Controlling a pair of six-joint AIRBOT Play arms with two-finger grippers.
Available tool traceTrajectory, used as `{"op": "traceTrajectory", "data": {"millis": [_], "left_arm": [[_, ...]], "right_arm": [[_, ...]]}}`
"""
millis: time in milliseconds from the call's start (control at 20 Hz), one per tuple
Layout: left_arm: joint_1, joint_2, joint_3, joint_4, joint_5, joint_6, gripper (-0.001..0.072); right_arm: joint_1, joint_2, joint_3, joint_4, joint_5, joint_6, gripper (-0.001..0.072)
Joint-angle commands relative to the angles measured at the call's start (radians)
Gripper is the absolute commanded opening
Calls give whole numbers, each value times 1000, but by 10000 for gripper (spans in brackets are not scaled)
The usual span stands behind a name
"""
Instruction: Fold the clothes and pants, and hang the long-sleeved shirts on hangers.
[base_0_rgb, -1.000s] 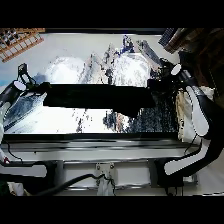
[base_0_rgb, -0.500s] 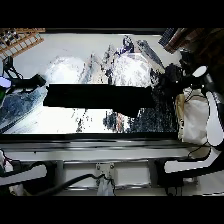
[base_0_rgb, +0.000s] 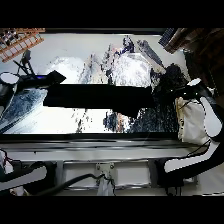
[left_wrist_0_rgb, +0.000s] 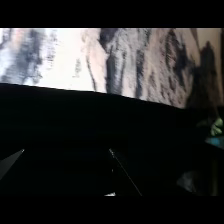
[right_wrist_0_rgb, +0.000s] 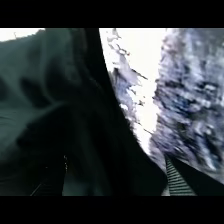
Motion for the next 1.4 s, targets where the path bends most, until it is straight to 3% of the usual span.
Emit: {"op": "traceTrajectory", "data": {"millis": [0, 200, 300, 350, 400, 450, 650, 900, 1250, 1350], "left_arm": [[-64, -1, 1, -36, -3, 23, 551], [-117, -1, 1, -36, 65, 23, 551], [-154, -1, 1, -36, 98, 23, 544], [-174, -2, 1, -36, 109, 23, 490], [-196, -3, 1, -36, 117, 39, 377], [-216, -8, 5, -35, 114, 58, 310], [-283, -85, 96, 12, -5, 47, 108], [-428, -293, 366, 257, -171, -172, 75], [-557, -599, 632, 178, -399, -316, 74], [-575, -640, 660, 151, -402, -332, 14]], "right_arm": [[28, -45, -6, 62, 2, -7, 690], [122, -47, -6, 109, -37, -7, 677], [158, -48, -6, 109, -59, -6, 501], [169, -47, -6, 109, -59, -6, 353], [168, -47, -6, 109, -50, -6, 161], [167, -45, -5, 107, -34, -5, 38], [126, 24, -3, 84, 57, 3, 33], [46, 139, 9, 18, 141, 92, 33], [41, 169, 193, -60, 260, 187, 33], [41, 169, 273, -67, 281, 198, 33]]}}
